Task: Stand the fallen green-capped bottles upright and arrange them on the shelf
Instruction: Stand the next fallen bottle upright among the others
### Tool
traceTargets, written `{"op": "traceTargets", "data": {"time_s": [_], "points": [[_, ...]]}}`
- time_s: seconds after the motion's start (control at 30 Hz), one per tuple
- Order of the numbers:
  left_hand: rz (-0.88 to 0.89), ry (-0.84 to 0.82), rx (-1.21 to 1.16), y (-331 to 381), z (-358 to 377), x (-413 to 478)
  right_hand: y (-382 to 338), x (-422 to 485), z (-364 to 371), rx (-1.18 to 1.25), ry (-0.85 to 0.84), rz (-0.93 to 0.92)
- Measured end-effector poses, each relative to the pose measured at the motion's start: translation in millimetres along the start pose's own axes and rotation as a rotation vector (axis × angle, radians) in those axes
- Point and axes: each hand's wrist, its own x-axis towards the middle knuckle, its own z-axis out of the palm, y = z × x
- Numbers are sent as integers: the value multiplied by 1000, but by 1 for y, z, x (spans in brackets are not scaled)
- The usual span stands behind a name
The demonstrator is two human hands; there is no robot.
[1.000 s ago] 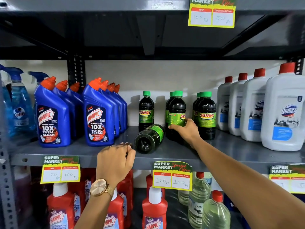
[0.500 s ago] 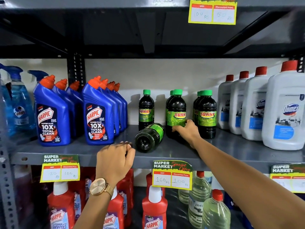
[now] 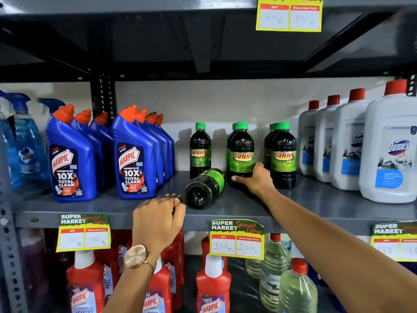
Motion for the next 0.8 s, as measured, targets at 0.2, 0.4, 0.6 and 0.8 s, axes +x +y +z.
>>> {"op": "traceTargets", "data": {"time_s": [0.2, 0.4, 0.6, 0.8], "points": [[9, -23, -5, -2, -1, 0, -22, -27, -11, -67, 398, -243], [19, -25, 1, -2, -1, 0, -70, -43, -2, -152, -301, 1], [32, -11, -9, -2, -3, 0, -96, -34, 2, -228, -668, 343], [31, -33, 13, -5, 0, -1, -84, -43, 12, 140, -562, 293]]}}
